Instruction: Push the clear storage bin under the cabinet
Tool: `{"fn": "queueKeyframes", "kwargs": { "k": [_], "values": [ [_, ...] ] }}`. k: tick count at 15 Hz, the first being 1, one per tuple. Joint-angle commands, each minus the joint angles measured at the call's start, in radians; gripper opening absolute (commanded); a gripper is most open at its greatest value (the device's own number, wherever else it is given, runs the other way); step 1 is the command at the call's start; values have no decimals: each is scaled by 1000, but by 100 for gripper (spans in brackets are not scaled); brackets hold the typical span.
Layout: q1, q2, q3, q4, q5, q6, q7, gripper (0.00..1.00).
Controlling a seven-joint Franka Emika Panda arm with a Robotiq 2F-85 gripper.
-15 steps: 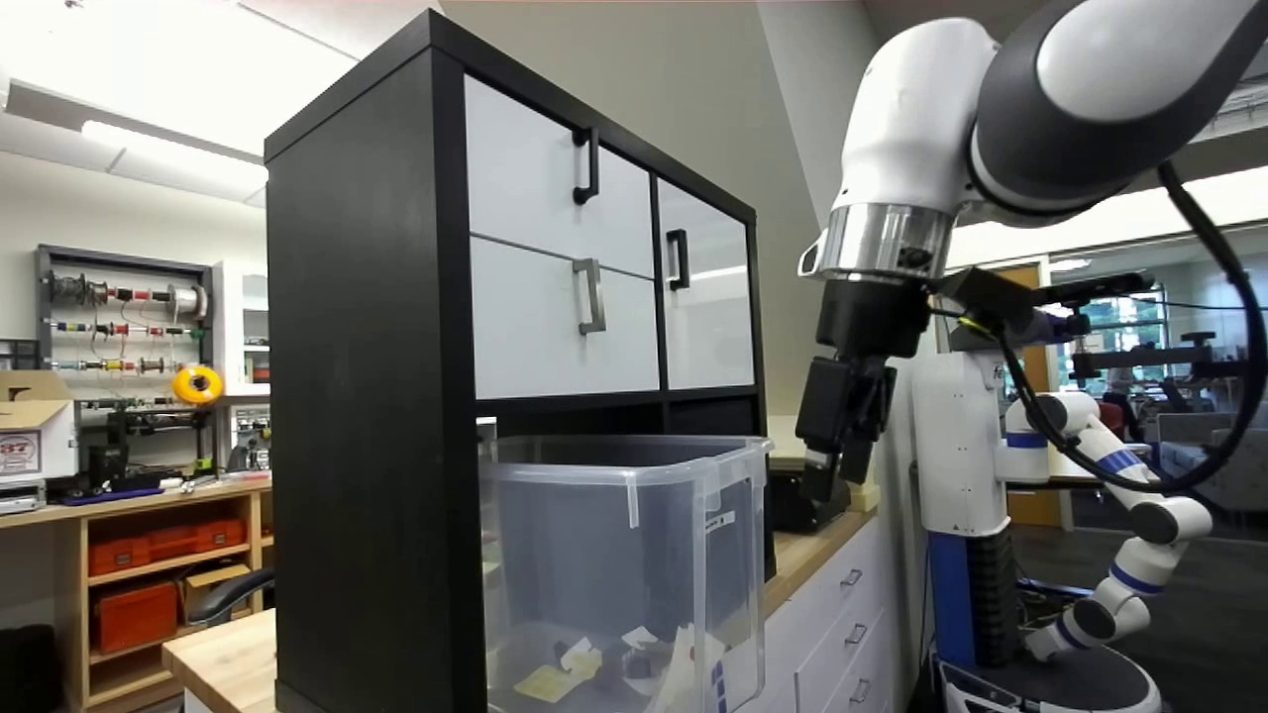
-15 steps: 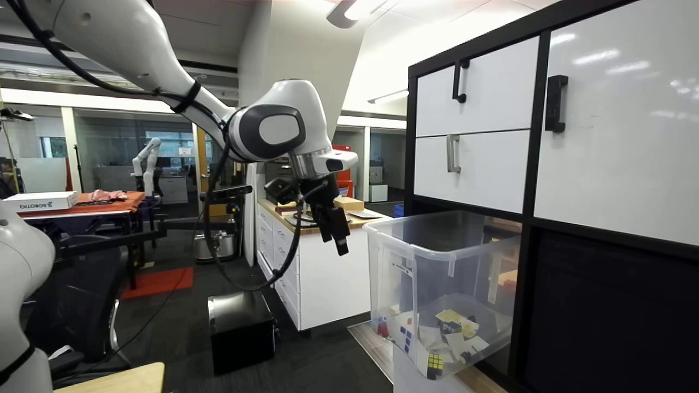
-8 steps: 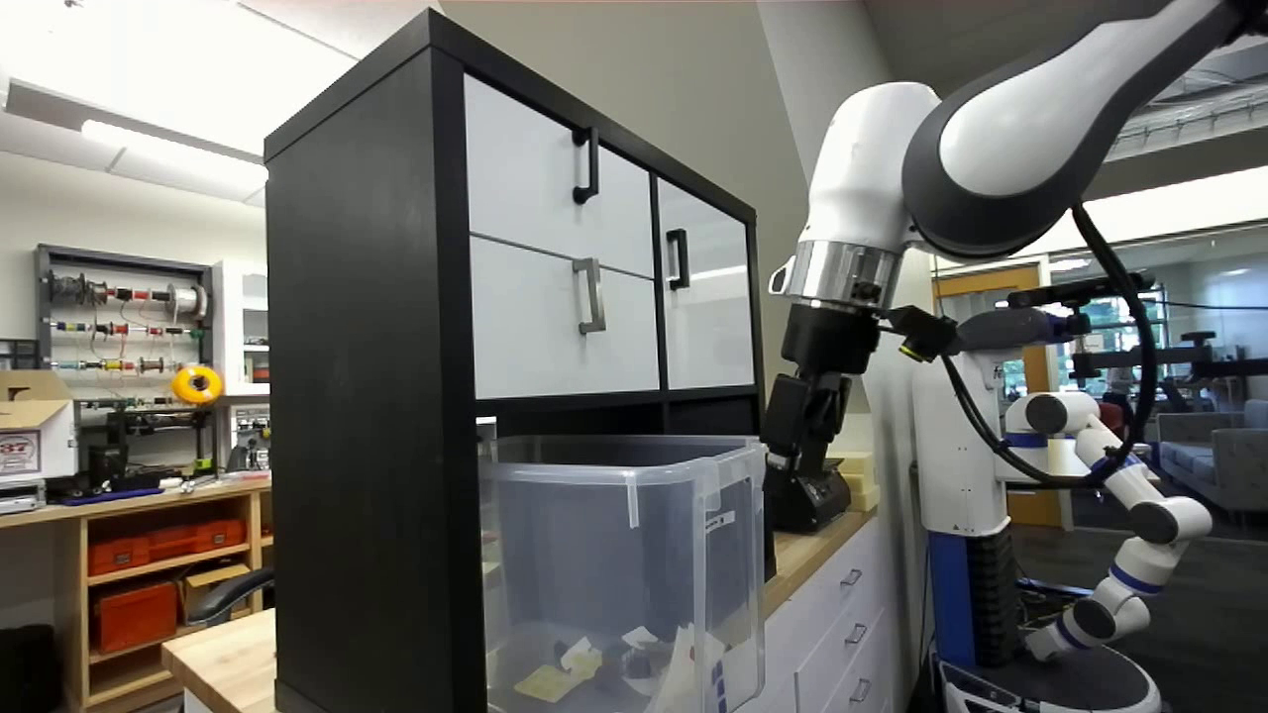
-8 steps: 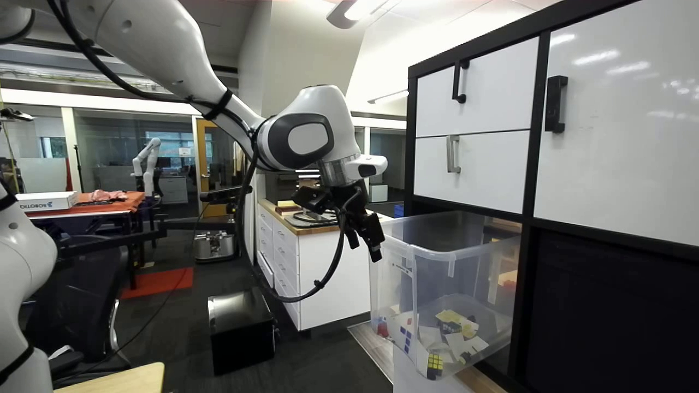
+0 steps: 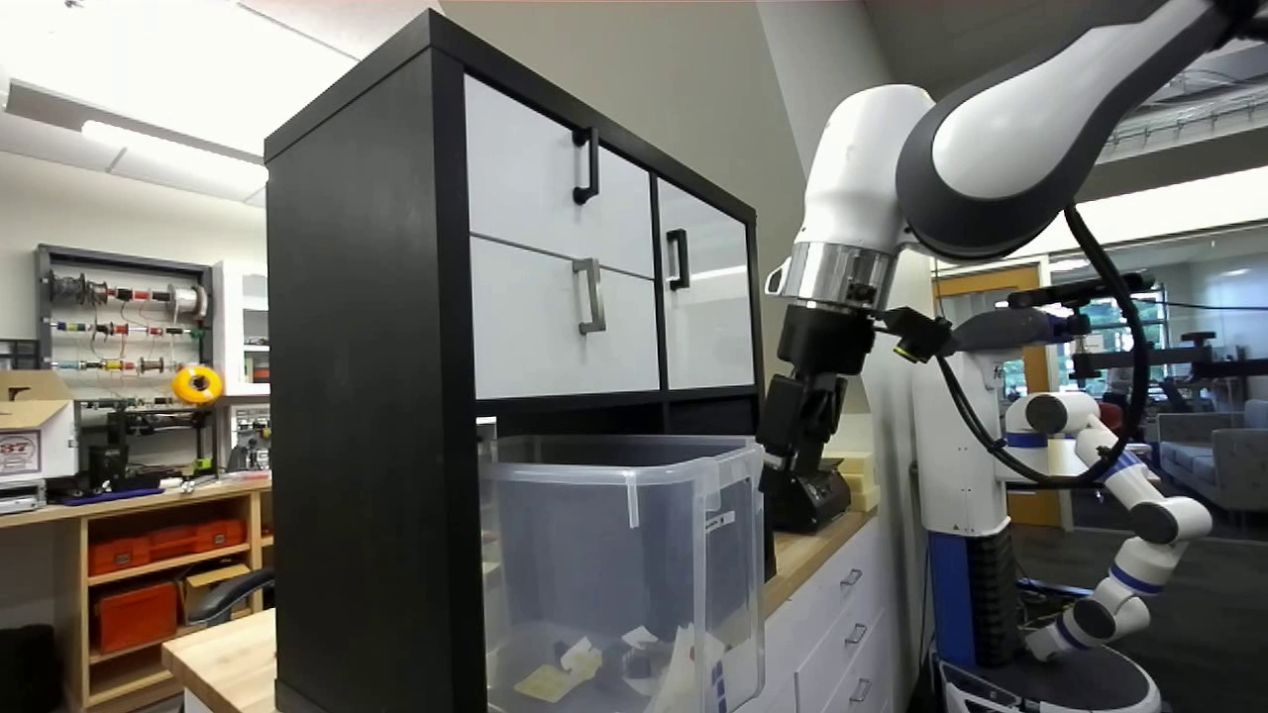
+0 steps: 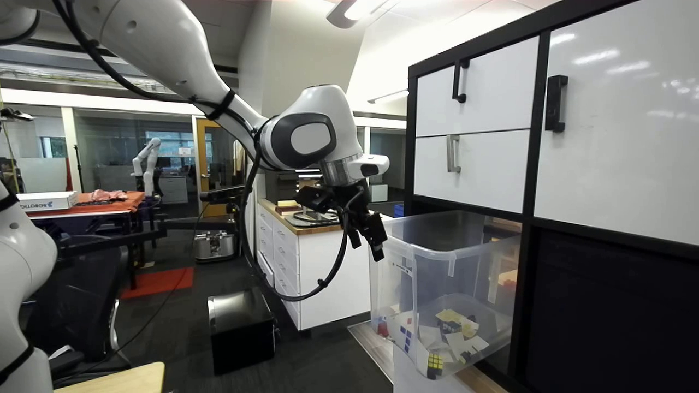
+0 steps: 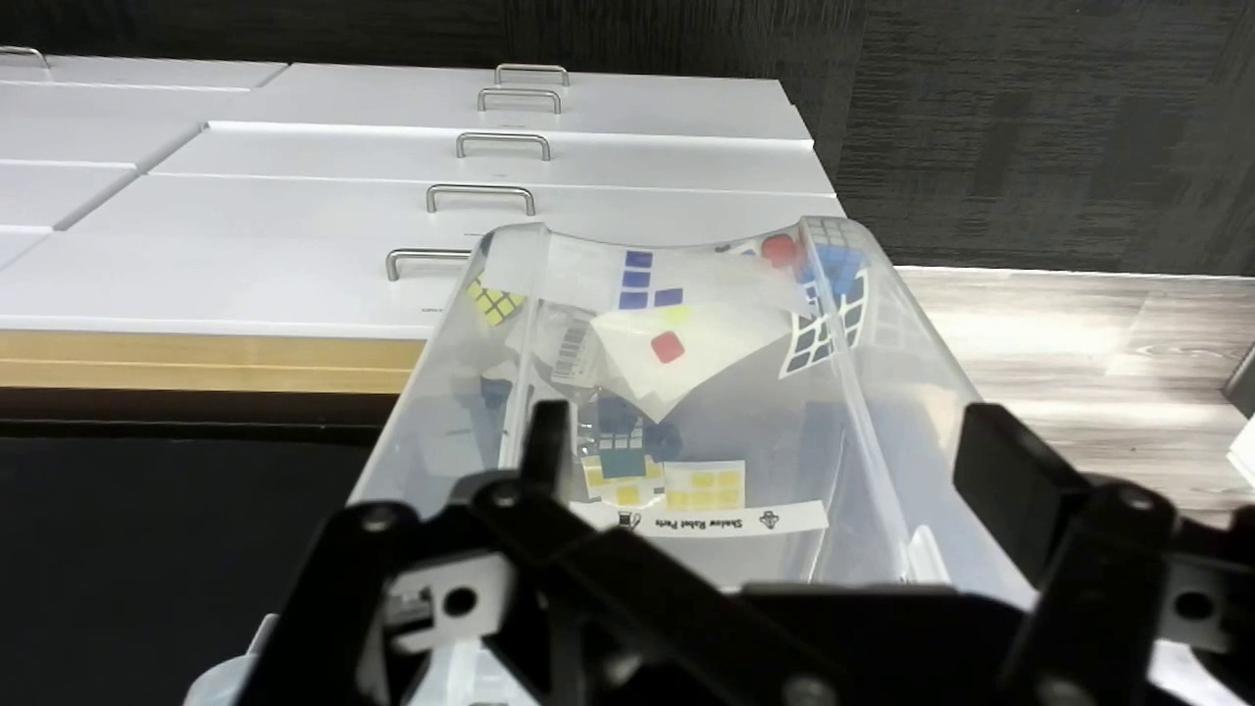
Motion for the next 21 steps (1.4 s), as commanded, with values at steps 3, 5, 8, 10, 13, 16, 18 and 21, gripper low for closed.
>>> {"fn": "queueKeyframes", "kwargs": {
  "k": [3, 5, 8, 10, 13, 16, 18, 21],
  "values": [
    [15, -1, 8, -36, -11, 51, -3, 100],
    [11, 8, 9, -49, -36, 89, -12, 100],
    [5, 17, 3, -70, -69, 147, -20, 100],
    [-4, 22, -3, -84, -96, 188, -19, 100],
    [-25, 37, -16, -95, -139, 245, -19, 100],
    [-43, 60, -32, -98, -166, 298, -27, 100],
    [-47, 93, -46, -88, -160, 340, -50, 100],
    [-50, 154, -64, -72, -156, 403, -83, 100]
  ]
}}
